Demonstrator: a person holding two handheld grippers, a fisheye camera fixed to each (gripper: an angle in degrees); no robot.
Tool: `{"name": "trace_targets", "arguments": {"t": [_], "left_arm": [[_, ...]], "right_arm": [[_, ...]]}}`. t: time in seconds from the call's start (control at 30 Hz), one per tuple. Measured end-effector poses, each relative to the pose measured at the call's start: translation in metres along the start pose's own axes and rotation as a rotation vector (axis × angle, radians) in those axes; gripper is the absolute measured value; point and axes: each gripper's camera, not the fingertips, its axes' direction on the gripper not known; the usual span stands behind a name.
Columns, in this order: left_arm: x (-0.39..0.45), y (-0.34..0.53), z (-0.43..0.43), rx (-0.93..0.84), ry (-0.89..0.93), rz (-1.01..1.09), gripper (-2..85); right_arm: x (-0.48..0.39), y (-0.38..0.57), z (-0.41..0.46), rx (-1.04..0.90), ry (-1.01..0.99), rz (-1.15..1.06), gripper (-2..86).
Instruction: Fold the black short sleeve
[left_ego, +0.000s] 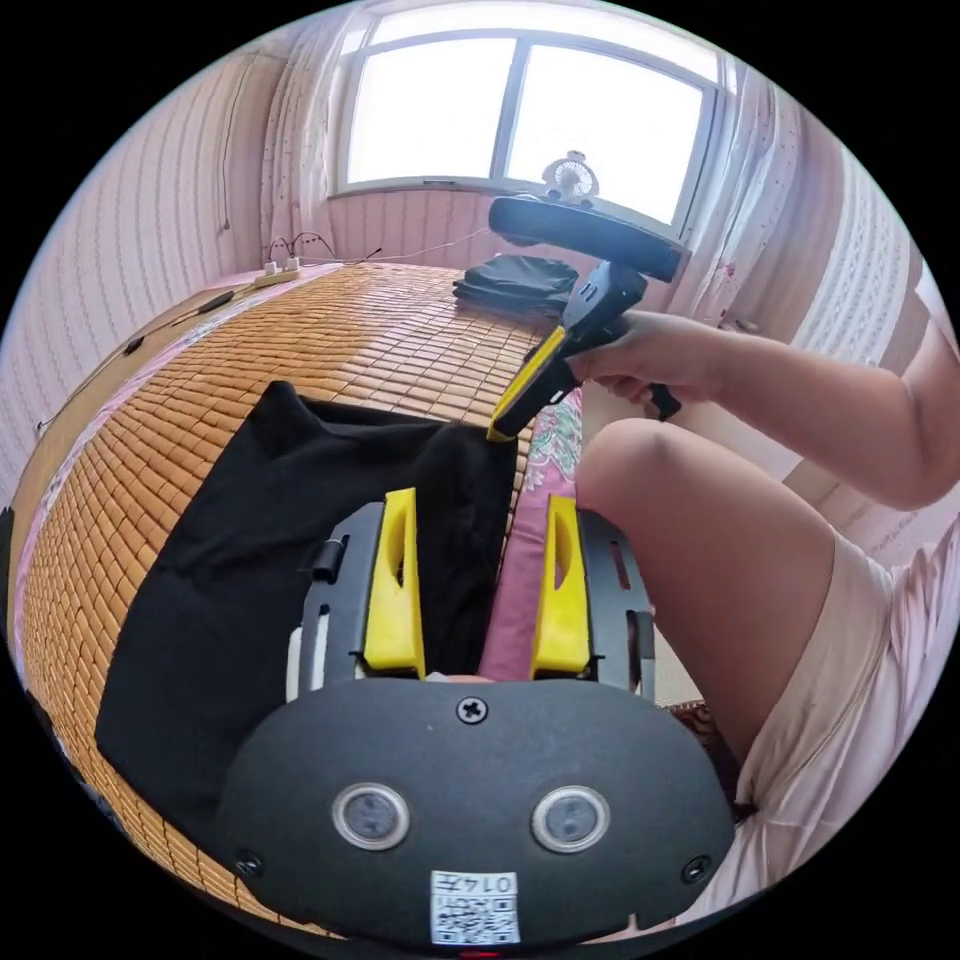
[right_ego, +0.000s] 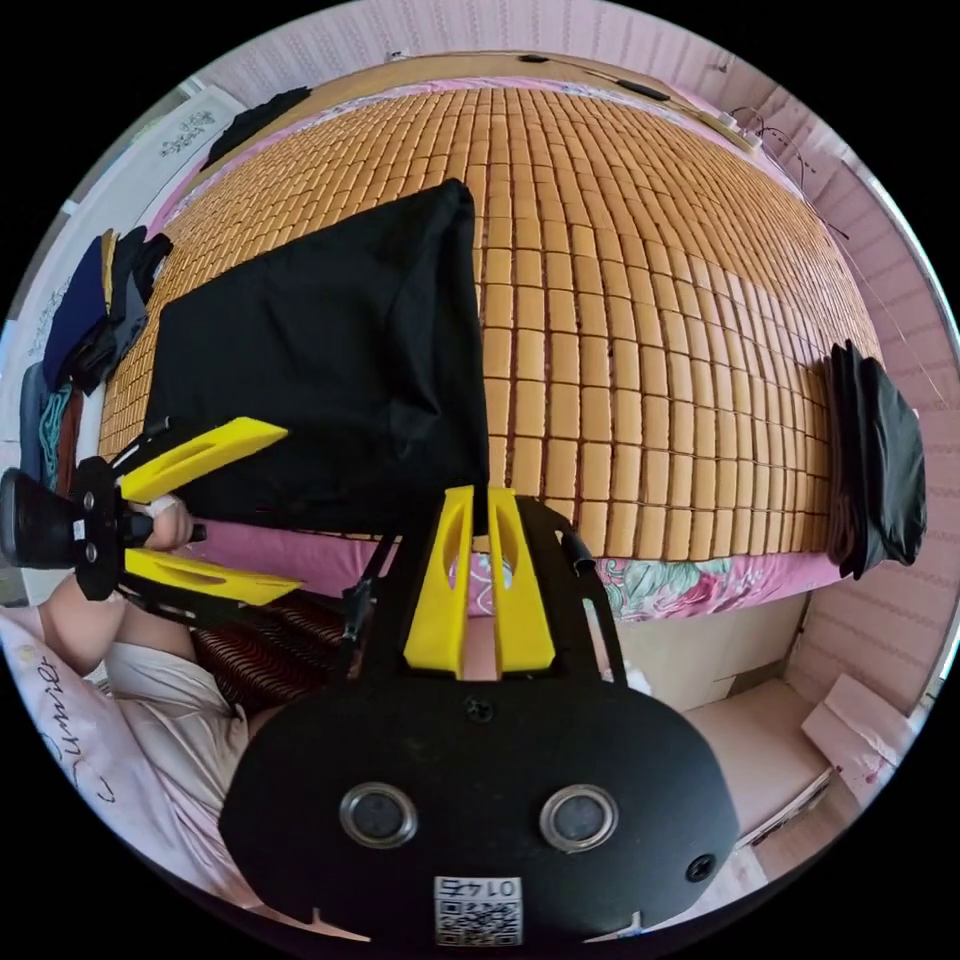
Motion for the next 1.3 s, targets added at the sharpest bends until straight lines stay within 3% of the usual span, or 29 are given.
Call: {"name": "trace_targets", "arguments": {"t": [0.2,0.33,0.43,0.57,0.63,0.83,1.03,1.2,1.3], "left_arm": [[0.015,-0.038,0.044,-0.126,-0.014,0.029,20.3],[0.030,-0.042,0.033,-0.143,-0.009,-0.010,13.7],[0.048,-0.028,0.005,-0.164,0.011,0.012,4.0],[0.077,0.009,-0.045,-0.158,0.071,0.026,2.7],[0.091,0.026,-0.065,-0.169,0.081,0.052,2.4],[0.119,0.071,-0.120,-0.151,0.016,0.033,2.3],[0.123,0.095,-0.150,-0.112,-0.021,-0.074,2.3],[0.121,0.112,-0.175,-0.058,-0.033,-0.114,2.3],[0.118,0.124,-0.192,-0.015,-0.033,-0.146,2.3]], "right_arm": [[0.038,0.030,-0.020,0.115,-0.230,0.023,0.2],[0.045,0.055,-0.037,0.204,-0.528,-0.003,0.4],[0.035,0.076,-0.048,0.237,-0.485,0.001,0.5],[0.057,0.115,-0.062,0.425,-0.277,0.188,3.2],[0.070,0.121,-0.052,0.399,-0.224,0.234,8.8],[0.100,0.125,0.002,0.227,-0.316,0.453,13.0],[0.109,0.117,0.015,0.109,-0.328,0.437,8.7],[0.135,0.124,-0.002,0.190,-0.399,0.491,8.4],[0.144,0.123,-0.005,0.156,-0.432,0.452,12.6]]}}
